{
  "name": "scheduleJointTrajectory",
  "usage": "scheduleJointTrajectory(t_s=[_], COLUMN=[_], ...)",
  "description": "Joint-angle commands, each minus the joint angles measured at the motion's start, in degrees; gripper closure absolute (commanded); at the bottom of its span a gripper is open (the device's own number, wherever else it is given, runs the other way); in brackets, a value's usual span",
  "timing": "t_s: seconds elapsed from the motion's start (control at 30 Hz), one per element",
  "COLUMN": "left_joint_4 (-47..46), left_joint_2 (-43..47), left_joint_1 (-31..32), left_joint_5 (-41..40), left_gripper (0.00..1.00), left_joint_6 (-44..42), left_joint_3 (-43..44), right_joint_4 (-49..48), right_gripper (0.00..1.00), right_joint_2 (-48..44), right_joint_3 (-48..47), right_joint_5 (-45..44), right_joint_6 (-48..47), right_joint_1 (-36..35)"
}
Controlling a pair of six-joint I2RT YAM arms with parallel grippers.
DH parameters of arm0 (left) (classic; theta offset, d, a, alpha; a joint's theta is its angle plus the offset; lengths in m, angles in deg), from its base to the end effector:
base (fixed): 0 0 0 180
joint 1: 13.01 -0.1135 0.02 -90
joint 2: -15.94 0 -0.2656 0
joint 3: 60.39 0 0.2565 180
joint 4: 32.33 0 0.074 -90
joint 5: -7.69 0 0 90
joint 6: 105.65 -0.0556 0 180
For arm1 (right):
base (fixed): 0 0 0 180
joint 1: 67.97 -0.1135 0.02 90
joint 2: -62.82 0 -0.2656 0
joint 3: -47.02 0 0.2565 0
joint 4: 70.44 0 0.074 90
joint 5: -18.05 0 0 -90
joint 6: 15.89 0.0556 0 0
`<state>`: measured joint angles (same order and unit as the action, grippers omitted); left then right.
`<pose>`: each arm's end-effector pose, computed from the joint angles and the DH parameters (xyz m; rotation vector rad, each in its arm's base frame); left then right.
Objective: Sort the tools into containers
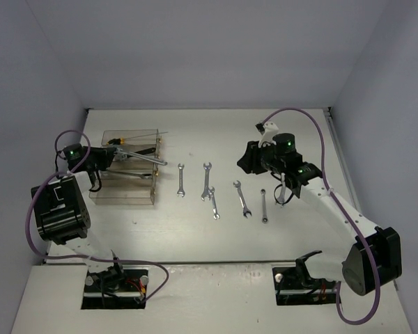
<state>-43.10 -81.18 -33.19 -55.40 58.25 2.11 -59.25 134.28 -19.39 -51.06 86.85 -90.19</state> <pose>0.3626 0.1064 0.1814 -1.2987 1.6513 -1.0538 0.2813 0.1363 0.3075 -0.4159 1.8585 0.7569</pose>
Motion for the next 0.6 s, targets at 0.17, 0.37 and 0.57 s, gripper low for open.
scheduleJointTrajectory(t_s=[0.17,0.37,0.57], left_joint_4=[-8.1,-8.0,-7.9], left_joint_2=[3.7,3.5,3.8], left_joint_1=[-0.2,-0.4,-0.5], left_joint_5=[-8.6,-9.7,-9.1], left_gripper=[1.0,1.0,0.63], left_joint_6=[4.5,7.2,6.3], left_joint_3=[-1.0,-2.2,-0.5], right_joint_4=[-2.9,-2.9,-2.9], right_gripper=[0.65,0.62,0.56], right_joint_2=[-1.9,-1.4,-0.7], right_joint_3=[0.3,0.1,-0.3], right_joint_5=[-0.5,-0.8,-0.4], right_joint_6=[0.4,0.4,0.4], right_joint_1=[-0.3,-0.3,-0.3])
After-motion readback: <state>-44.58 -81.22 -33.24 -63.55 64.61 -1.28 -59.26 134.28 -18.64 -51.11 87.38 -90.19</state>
